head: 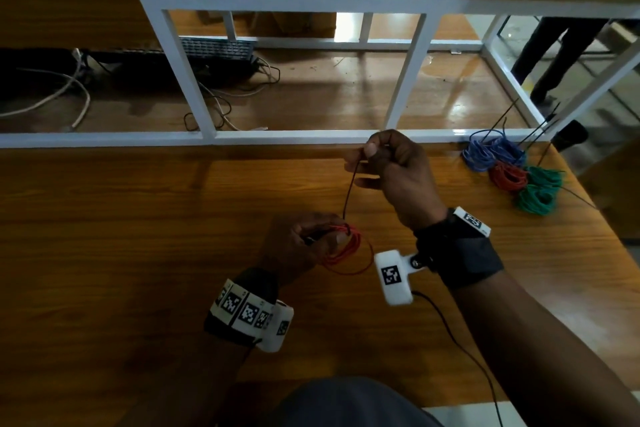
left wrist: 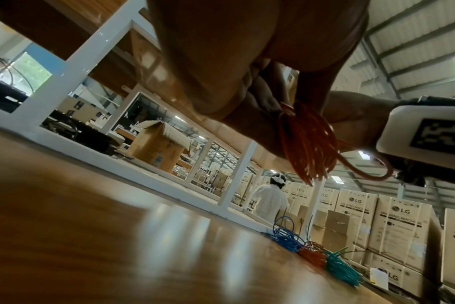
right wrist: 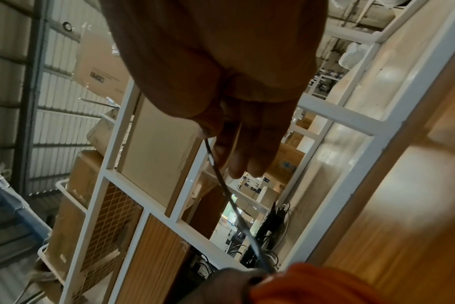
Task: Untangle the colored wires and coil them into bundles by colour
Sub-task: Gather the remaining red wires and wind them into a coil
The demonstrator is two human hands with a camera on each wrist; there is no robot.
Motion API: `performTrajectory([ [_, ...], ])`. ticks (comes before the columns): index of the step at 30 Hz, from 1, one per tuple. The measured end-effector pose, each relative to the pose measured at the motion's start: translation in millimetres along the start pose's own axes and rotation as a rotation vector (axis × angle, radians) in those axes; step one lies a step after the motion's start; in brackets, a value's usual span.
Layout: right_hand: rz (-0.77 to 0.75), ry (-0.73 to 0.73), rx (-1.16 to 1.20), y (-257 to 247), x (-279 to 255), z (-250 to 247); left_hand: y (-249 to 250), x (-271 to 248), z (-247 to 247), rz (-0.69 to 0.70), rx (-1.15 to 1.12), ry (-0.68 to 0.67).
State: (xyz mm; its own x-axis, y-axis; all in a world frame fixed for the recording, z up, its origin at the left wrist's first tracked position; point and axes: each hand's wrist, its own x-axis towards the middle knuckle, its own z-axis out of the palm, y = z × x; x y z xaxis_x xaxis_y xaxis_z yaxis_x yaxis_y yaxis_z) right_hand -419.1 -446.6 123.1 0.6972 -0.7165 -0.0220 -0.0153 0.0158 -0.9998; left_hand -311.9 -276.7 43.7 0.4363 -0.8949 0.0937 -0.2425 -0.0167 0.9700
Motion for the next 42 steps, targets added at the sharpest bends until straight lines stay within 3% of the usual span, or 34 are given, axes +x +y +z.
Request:
performTrajectory([
  [2,0.058,0.026,0.075,2.8,0.0,2.0,-6.3,-0.2,1.4,-0.038,-0.031,0.026],
  [6,0.111,0.074,0.214,7.2,-0.3,-0.6,-11.9,1.2,1.6,-0.179,-0.129,0.218],
  [12,0.147,0.111,0.227,20.5,-9.7,-3.6,-8.8,0.6,7.9,-0.116,-0.162,0.504],
  [16,0.155,0.122,0.194,30.8,-16.1,-8.0,-9.6,6.4,18.1,-0.297,-0.266,0.614],
  [24,0.287,0.285,0.281,35.2,-0.9,-29.4,-17.0,2.4,22.9,-0.183,-0.105,0.489],
  [30,0.336,0.379,0.267,47.1,6.4,-31.6,-26.0,2.9,26.0,-0.253,-0.125,0.516],
  [33,0.352,0.301,0.286,50.7,6.2,-29.0,-27.3,0.8,25.7,-0.313,-0.149,0.495],
  [38,0.309,0.024,0.275,37.5,-1.1,-14.3,-26.2,-1.8,23.1,-0.291,-0.144,0.298],
  [42,0.245,-0.051,0.224,21.7,1.4,-4.5,-11.5,6.7,32.8,-0.299,-0.018,0.201],
])
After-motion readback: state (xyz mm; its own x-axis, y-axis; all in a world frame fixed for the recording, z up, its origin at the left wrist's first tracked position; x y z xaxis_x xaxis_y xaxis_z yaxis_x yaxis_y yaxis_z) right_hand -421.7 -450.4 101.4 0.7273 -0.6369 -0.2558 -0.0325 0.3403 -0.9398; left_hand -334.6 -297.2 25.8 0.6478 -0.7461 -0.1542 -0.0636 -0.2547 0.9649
